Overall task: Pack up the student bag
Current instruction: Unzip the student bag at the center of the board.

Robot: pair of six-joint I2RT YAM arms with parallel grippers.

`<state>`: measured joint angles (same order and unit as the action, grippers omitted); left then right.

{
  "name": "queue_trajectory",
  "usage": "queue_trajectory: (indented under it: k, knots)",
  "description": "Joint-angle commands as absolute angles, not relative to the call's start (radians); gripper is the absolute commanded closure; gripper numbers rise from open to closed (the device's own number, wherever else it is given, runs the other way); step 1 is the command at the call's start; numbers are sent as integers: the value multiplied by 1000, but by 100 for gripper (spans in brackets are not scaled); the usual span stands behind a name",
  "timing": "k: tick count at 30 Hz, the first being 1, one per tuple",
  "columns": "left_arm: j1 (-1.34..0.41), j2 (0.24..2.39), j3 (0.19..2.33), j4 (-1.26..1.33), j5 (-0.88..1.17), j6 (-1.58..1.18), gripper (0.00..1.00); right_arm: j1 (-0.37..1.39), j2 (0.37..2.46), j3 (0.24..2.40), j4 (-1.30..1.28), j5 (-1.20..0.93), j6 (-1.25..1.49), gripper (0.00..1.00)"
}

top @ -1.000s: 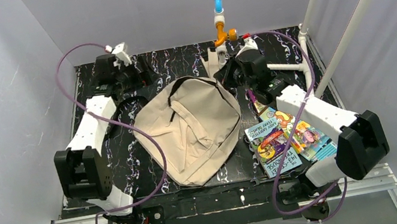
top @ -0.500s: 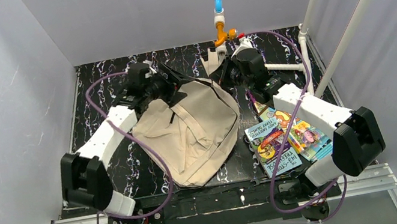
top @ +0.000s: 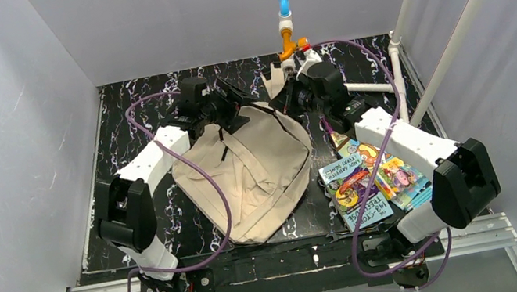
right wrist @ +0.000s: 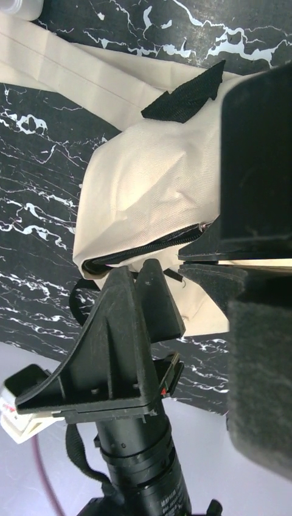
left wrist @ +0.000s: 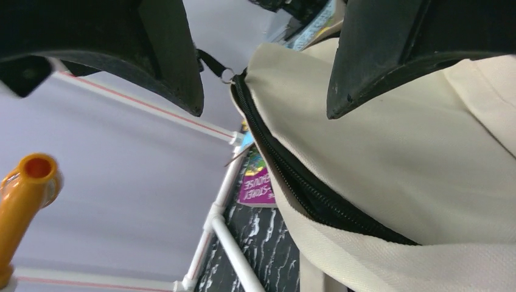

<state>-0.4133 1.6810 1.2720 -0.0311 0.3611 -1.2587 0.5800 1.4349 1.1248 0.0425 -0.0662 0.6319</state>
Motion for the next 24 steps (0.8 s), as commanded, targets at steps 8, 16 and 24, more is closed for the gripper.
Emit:
queue_trajectory:
  k: [8, 16, 24]
  knots:
    - [-440, 1451, 1135, -303, 252, -669, 24, 576, 1447, 1183, -17, -62, 570, 99]
    - [-446, 1497, 908, -367, 112, -745, 27, 568, 1421, 1082, -142, 103, 891, 99]
    - [-378, 1859, 1271, -568, -60, -328, 24, 650, 1454, 895, 16, -271, 785, 39]
